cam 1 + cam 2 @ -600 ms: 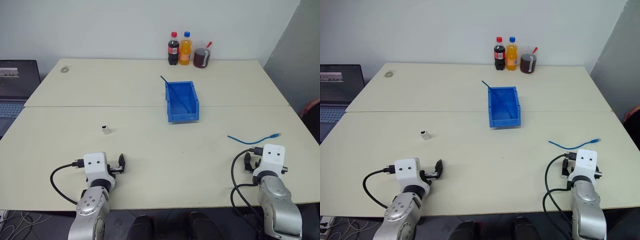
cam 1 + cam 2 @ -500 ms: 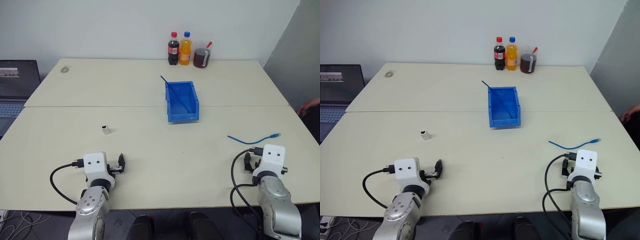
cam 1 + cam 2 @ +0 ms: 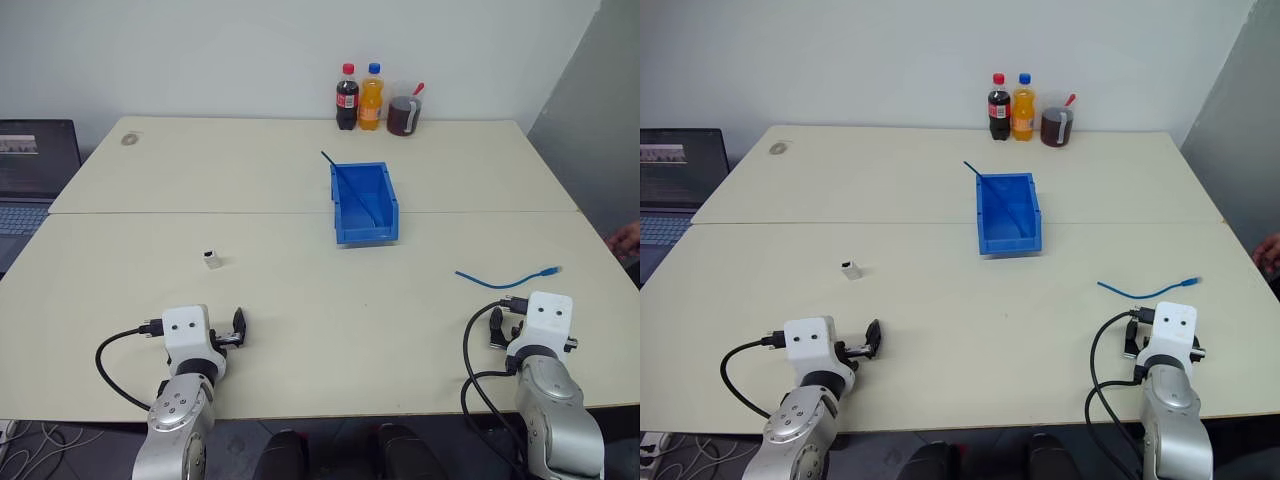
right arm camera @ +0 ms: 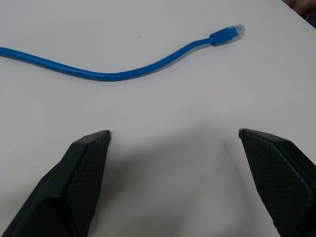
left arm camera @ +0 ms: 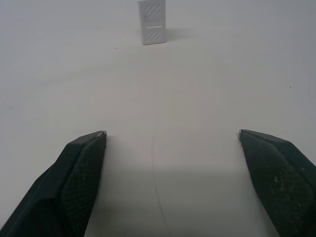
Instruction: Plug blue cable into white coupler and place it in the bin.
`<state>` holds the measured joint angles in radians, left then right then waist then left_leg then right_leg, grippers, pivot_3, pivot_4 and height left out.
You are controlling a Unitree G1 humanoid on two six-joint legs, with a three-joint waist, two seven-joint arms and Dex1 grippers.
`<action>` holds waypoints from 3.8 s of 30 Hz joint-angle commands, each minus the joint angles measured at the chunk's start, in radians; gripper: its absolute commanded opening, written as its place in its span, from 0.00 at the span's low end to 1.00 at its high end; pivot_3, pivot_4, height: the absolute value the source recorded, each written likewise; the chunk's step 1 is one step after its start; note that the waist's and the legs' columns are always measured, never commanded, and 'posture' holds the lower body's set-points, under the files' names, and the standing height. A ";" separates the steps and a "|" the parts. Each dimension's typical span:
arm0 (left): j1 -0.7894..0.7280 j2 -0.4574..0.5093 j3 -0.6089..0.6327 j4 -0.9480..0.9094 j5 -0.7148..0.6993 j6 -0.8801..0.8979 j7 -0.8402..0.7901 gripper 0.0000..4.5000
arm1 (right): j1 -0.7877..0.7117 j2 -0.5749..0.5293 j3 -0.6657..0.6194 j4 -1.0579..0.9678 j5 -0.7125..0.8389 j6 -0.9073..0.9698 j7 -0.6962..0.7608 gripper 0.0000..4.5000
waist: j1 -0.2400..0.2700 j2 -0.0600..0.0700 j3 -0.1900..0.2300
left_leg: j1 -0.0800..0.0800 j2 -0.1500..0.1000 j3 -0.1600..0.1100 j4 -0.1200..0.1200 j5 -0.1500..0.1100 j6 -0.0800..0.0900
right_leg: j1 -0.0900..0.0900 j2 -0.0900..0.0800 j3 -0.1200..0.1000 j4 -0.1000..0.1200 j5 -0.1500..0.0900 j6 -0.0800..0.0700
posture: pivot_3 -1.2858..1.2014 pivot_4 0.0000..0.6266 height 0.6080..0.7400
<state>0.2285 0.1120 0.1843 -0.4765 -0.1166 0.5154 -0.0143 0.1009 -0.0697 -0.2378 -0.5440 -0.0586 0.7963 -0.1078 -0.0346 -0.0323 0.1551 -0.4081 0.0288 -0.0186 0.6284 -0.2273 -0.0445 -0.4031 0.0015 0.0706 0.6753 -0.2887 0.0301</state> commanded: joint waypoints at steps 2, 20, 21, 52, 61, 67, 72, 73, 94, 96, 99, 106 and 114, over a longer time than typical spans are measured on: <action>-0.035 0.052 -0.004 0.012 -0.030 -0.018 -0.083 1.00 | 0.000 -0.008 -0.036 -0.034 -0.004 -0.003 -0.008 0.98 | 0.001 0.000 0.000 | 0.000 0.000 0.000 0.000 0.000 0.000 | 0.000 0.000 0.000 0.000 0.000 0.000 | 0.52 0.24 1.00; -0.833 0.414 -0.376 0.420 -0.305 -0.051 -1.139 1.00 | -0.484 0.006 -0.251 0.191 0.021 0.166 -0.180 0.98 | -0.016 0.005 0.005 | -0.003 -0.001 0.004 0.001 0.000 0.000 | -0.003 0.008 -0.003 0.003 0.001 -0.002 | 0.52 0.24 1.00; -0.866 0.408 -0.385 0.460 -0.295 -0.073 -1.163 1.00 | -0.513 0.012 -0.269 0.227 0.030 0.169 -0.191 0.98 | -0.016 0.006 0.006 | -0.003 -0.001 0.004 0.001 0.000 0.000 | -0.003 0.008 -0.003 0.003 0.001 -0.002 | 0.52 0.24 1.00; -0.948 0.387 -0.392 0.617 -0.196 -0.217 -1.228 1.00 | -0.698 0.087 -0.361 0.583 0.127 0.090 -0.378 0.08 | -0.025 0.007 0.006 | -0.005 0.000 0.003 0.002 0.001 0.000 | -0.005 0.009 -0.001 0.005 0.003 -0.005 | 0.52 0.24 1.00; -0.897 0.401 -0.370 0.519 -0.207 -0.149 -1.163 1.00 | -0.621 -0.075 -0.115 0.458 0.142 0.116 -0.109 0.00 | -0.023 0.007 0.007 | -0.006 0.000 0.002 0.001 0.001 0.000 | -0.005 0.009 -0.001 0.005 0.003 -0.006 | 0.52 0.24 1.00; -0.592 0.488 -0.119 0.266 -0.238 0.002 -0.924 1.00 | -0.410 -0.634 0.322 0.252 0.106 -0.180 0.568 0.00 | -0.043 0.013 0.010 | -0.006 0.000 0.001 0.001 0.000 0.001 | -0.007 0.009 0.000 0.004 0.002 -0.004 | 0.52 0.24 1.00; -0.163 0.452 0.085 -0.058 -0.323 0.122 -0.788 1.00 | -0.382 -0.807 0.416 0.353 0.042 -0.729 0.808 0.00 | -0.051 0.009 0.012 | -0.005 0.003 -0.003 0.001 0.000 0.001 | -0.005 0.010 0.000 0.004 0.000 -0.001 | 0.52 0.24 1.00; -0.059 0.417 0.107 -0.138 -0.336 0.127 -0.752 1.00 | -0.406 -0.810 0.455 0.399 0.004 -0.873 0.829 0.00 | -0.050 0.007 0.014 | -0.004 0.003 -0.003 0.001 0.000 0.001 | -0.005 0.009 0.001 0.004 0.000 -0.001 | 0.52 0.24 1.00; 0.753 -0.008 -0.178 -0.382 -0.053 -0.347 -0.306 1.00 | -0.889 -0.239 0.874 1.437 -0.245 -1.660 0.942 0.11 | -0.021 -0.021 0.024 | 0.013 0.001 0.002 0.006 -0.001 0.002 | 0.020 -0.005 0.000 0.000 -0.005 -0.015 | 0.52 0.24 1.00; 0.743 0.000 -0.184 -0.354 -0.052 -0.373 -0.309 1.00 | -0.898 -0.223 0.846 1.440 -0.193 -1.625 1.007 0.20 | -0.022 -0.019 0.025 | 0.016 0.001 0.001 0.005 -0.001 0.002 | 0.021 -0.005 0.001 0.003 -0.007 -0.016 | 0.52 0.24 1.00; 0.714 0.023 -0.180 -0.318 -0.062 -0.393 -0.321 1.00 | -0.899 -0.219 0.814 1.420 -0.143 -1.593 1.071 0.35 | -0.023 -0.016 0.026 | 0.023 0.003 0.001 0.003 -0.001 0.002 | 0.024 -0.004 0.001 0.005 -0.010 -0.014 | 0.52 0.24 1.00; 0.505 0.224 -0.043 -0.214 -0.167 -0.331 -0.461 1.00 | -0.792 -0.326 0.714 1.111 0.028 -1.398 1.196 0.71 | -0.008 -0.011 0.029 | 0.023 0.001 0.001 0.001 -0.001 0.002 | 0.024 -0.004 -0.001 0.005 -0.012 -0.014 | 0.52 0.24 1.00; -0.143 0.615 -0.032 0.091 -0.422 -0.036 -0.852 1.00 | -0.571 -0.586 0.470 0.323 0.411 -0.593 1.156 1.00 | 0.010 -0.003 0.034 | 0.015 0.001 -0.007 0.003 0.000 0.001 | 0.019 -0.001 -0.009 0.007 -0.003 -0.010 | 0.52 0.24 1.00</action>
<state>0.1813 0.6873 0.1868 -0.4431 -0.4670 0.4003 -0.7484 -0.5081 -0.5963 0.3129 -0.0069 0.2114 -0.0326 1.0667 -0.0250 -0.0358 0.1890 -0.3960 0.0297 -0.0259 0.6318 -0.2273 -0.0435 -0.3844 0.0016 0.0607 0.6820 -0.2915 0.0198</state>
